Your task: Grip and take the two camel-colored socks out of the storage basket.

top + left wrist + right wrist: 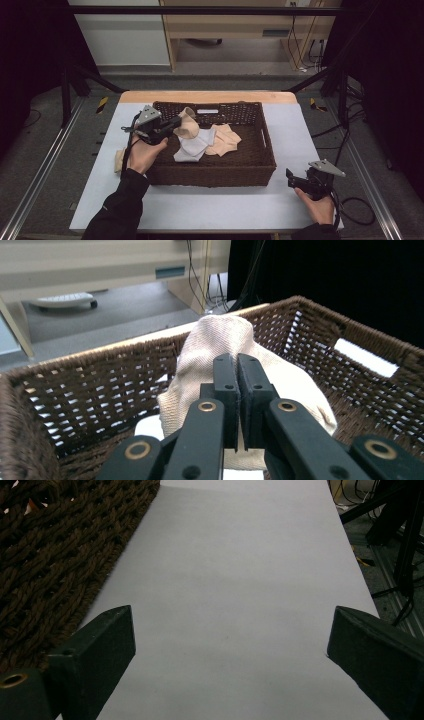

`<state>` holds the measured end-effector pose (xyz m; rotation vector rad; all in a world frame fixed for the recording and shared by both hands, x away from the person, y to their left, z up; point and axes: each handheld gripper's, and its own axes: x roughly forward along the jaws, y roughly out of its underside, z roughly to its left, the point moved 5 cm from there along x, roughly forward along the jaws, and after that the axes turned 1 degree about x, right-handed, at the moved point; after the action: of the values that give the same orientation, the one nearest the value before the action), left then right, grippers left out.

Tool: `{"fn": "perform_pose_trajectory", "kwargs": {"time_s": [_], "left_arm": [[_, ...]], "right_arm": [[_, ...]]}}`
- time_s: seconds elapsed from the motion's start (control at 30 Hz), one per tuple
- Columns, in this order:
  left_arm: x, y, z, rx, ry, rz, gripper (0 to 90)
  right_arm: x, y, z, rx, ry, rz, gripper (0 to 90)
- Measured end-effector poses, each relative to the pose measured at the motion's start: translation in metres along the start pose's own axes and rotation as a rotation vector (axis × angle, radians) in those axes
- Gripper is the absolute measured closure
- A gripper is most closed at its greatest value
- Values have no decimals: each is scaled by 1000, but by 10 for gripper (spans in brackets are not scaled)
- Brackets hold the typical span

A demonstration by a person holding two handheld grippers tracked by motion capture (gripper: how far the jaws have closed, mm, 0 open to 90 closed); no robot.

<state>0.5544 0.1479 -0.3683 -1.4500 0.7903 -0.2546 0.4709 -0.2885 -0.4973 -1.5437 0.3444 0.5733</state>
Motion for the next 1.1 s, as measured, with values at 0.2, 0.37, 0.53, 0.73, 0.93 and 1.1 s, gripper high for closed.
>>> {"fn": "perform_pose_trajectory", "kwargs": {"time_s": [0.2, 0.37, 0.53, 0.73, 0.93, 1.1], "left_arm": [[-16, -9, 0, -7, -4, -55, 870], [-39, -17, 5, -20, -4, -116, 870], [-68, -20, 19, -31, -32, -160, 870], [-100, -8, 54, -62, -121, -167, 870], [-121, 19, 80, -88, -189, -129, 870], [-128, 46, 95, -100, -232, -73, 870]], "right_arm": [[0, 0, 0, 0, 1, -2, 55], [0, 0, 0, -1, 2, -1, 55], [0, 0, 0, 4, 3, -1, 55], [0, 0, -1, 5, 6, 2, 55], [0, 0, -1, 6, 6, 3, 55], [0, 0, 0, 3, 5, 3, 55]]}}
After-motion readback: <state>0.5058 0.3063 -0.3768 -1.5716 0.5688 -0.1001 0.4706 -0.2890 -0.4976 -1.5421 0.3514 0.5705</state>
